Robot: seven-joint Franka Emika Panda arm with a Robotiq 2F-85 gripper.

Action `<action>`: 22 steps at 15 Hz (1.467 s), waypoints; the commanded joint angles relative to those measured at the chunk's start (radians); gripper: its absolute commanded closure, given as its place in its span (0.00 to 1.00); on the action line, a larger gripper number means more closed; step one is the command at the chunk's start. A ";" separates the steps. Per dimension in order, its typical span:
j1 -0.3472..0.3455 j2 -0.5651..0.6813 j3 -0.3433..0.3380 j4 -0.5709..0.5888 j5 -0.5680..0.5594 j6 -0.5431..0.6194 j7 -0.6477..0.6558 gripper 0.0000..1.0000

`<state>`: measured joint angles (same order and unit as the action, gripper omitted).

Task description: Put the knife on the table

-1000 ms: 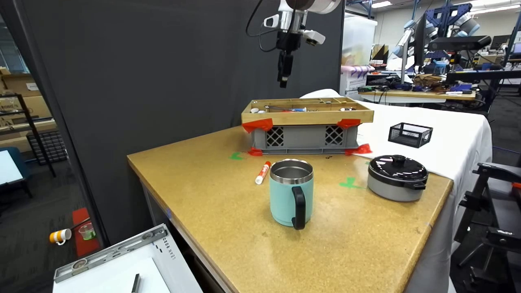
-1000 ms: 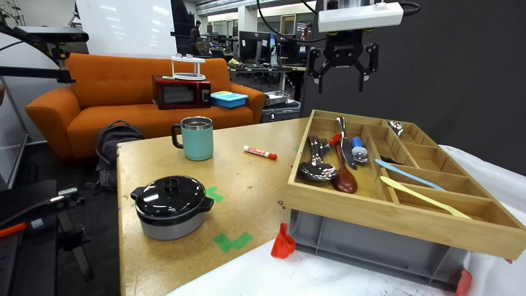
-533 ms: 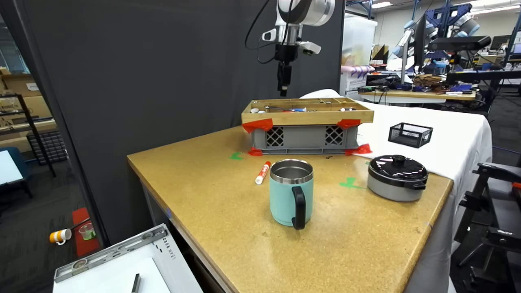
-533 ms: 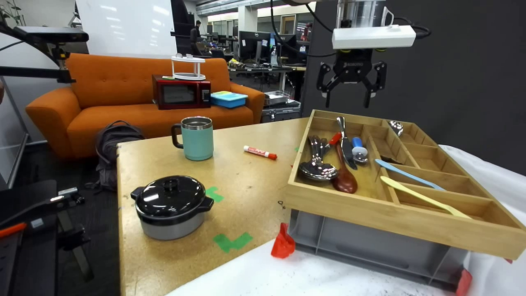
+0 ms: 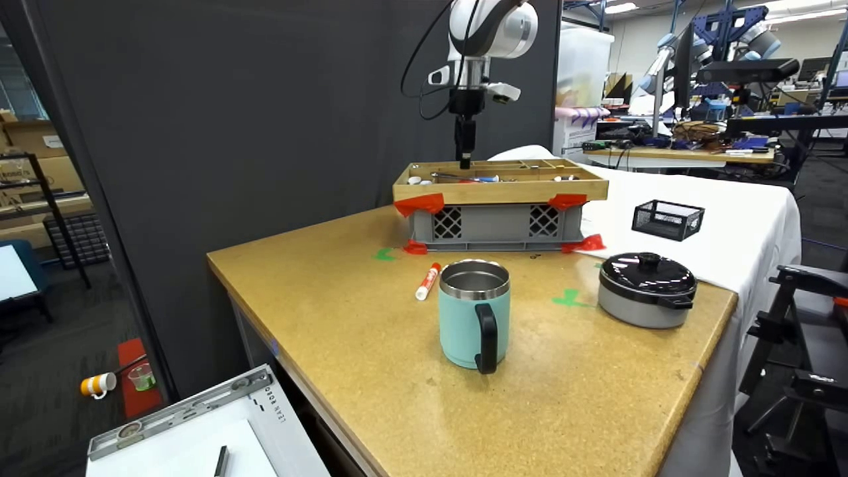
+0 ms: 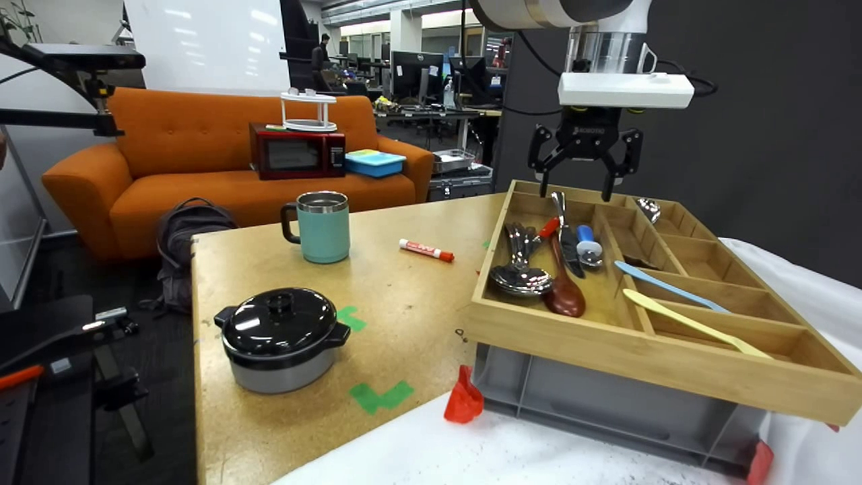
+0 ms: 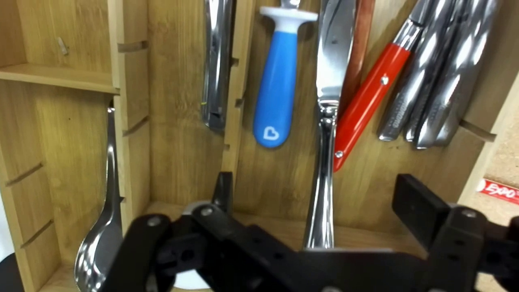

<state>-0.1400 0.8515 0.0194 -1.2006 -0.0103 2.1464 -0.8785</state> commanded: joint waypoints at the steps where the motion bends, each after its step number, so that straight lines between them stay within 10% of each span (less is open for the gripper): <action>1: -0.016 0.040 0.027 0.070 -0.008 -0.065 -0.025 0.00; 8: -0.015 0.082 0.035 0.094 -0.007 -0.075 -0.030 0.04; 9: -0.015 0.084 0.037 0.093 -0.006 -0.072 -0.030 0.26; 22: -0.006 0.072 0.036 0.099 -0.014 -0.063 -0.016 0.99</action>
<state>-0.1386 0.9161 0.0451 -1.1274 -0.0104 2.1126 -0.8845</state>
